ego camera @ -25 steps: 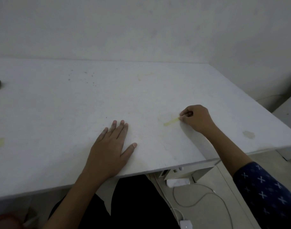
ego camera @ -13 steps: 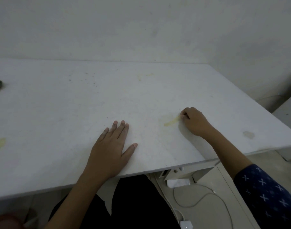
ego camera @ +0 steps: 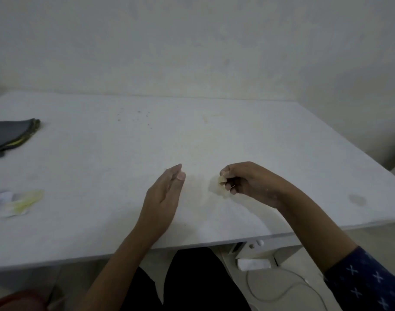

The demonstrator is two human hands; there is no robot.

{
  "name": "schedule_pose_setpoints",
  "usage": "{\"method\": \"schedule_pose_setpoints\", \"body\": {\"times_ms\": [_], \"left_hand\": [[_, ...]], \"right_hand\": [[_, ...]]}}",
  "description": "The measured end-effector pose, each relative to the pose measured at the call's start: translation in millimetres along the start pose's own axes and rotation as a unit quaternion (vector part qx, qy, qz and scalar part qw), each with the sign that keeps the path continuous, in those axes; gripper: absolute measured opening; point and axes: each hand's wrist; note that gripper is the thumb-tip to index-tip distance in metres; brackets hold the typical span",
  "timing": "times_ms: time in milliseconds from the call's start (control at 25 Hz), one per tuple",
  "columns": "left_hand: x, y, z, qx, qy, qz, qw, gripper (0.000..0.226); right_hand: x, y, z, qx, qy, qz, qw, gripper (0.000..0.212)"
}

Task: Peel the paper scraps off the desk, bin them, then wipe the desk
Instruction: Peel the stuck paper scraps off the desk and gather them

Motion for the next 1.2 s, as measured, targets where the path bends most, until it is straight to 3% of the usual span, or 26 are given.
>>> {"method": "schedule_pose_setpoints", "body": {"times_ms": [240,440,560,760,880,1000,1200], "left_hand": [[-39.6,-6.9,-17.9,-0.074,0.156,0.102,0.980,0.031],[-93.3,0.1,-7.7,-0.088,0.182,0.005,0.979,0.019],[-123.3,7.9,-1.3,-0.105,0.202,-0.012,0.974,0.018],[-158.7,20.5,7.1,-0.079,0.153,-0.037,0.984,0.015],[-178.9,26.1,13.0,-0.059,0.098,-0.073,0.991,0.017],[-204.0,30.9,19.9,-0.073,0.052,-0.105,0.990,0.012],[-242.8,38.0,35.1,-0.098,-0.034,-0.168,0.980,0.008]], "right_hand": [[68.7,-19.2,30.4,-0.059,0.027,0.116,0.991,0.020],[113.6,-40.8,45.8,-0.080,0.064,0.118,0.988,0.020],[140.2,-51.0,47.3,-0.067,0.055,0.144,0.986,0.021],[184.4,-61.8,51.4,-0.045,0.016,0.184,0.982,0.029],[207.8,-68.5,51.6,-0.090,0.041,0.191,0.977,0.023],[230.7,-79.4,51.4,-0.110,0.035,0.167,0.979,0.009],[268.1,-102.1,49.0,-0.149,0.105,0.112,0.977,0.016]]}}
Point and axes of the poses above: each hand's wrist, its own y-axis away from the middle knuckle, its own x-axis out of the palm, z = x × y, and after that the axes turned 3 degrees about x, right-handed
